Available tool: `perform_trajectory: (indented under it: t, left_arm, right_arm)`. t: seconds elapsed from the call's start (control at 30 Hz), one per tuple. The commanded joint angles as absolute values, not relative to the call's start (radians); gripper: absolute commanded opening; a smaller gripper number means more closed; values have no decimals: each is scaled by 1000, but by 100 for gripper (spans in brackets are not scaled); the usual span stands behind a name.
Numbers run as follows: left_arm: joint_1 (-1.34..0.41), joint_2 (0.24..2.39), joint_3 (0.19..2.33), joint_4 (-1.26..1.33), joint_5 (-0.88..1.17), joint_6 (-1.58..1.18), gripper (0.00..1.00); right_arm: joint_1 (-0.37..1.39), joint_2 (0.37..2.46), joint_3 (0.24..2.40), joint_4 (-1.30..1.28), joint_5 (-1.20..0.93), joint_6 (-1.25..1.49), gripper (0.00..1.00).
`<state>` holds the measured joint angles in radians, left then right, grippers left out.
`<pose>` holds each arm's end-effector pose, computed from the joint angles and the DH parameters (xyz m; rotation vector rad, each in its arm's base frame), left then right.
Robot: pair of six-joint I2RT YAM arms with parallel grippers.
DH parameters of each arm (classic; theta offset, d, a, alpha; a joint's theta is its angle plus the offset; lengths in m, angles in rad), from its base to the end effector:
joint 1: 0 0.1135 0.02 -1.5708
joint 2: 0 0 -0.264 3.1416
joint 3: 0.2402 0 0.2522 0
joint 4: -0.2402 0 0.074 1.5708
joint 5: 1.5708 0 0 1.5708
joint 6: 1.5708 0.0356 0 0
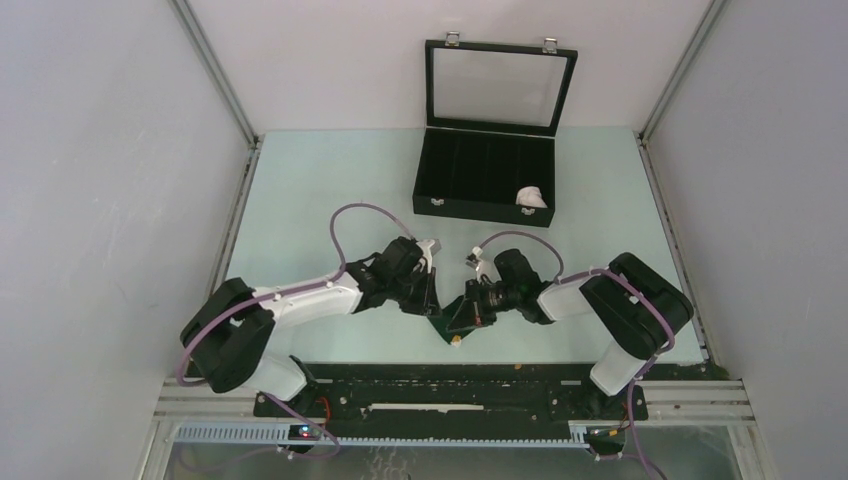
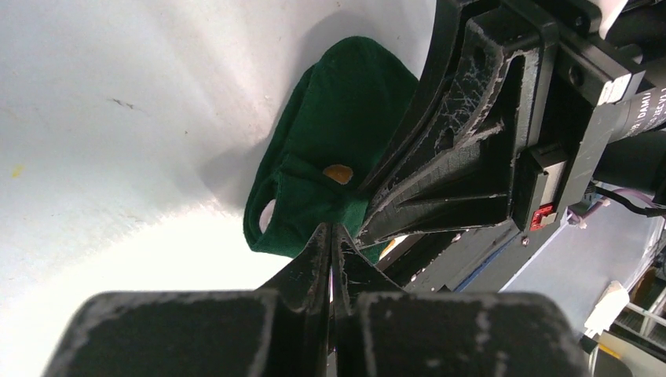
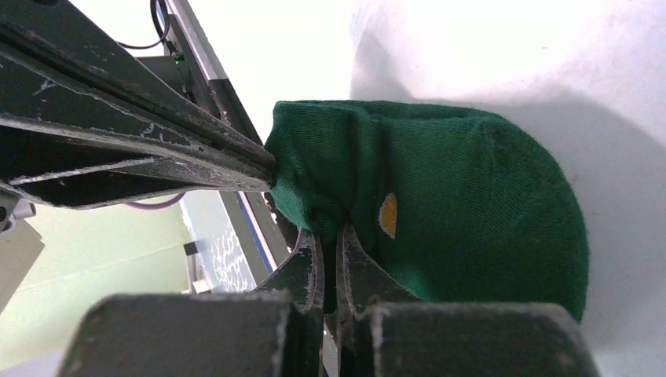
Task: Roll the socks
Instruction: Roll a pair of socks at the center of the board.
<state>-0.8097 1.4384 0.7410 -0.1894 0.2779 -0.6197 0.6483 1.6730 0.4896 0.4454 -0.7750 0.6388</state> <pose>0.1859 -0.2094 0.1800 0.3838 2.6332 -0.9008 0.1991 0.1820 0.1051 -0.4658 2.5123 1.4882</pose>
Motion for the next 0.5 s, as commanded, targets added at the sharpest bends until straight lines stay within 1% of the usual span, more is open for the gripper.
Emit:
perform_trajectory:
  t: [0.0, 0.33, 0.47]
  left_arm:
    - [-821, 1458, 803, -180, 306, -593, 4]
    - [-838, 1531, 841, -201, 306, -586, 4]
    - [-841, 1571, 858, -226, 286, -581, 3]
  right_arm:
    - [641, 1690, 426, 332, -669, 695, 0]
    - [643, 1653, 383, 324, -568, 739, 0]
    - [643, 1632, 380, 321, -552, 743, 4]
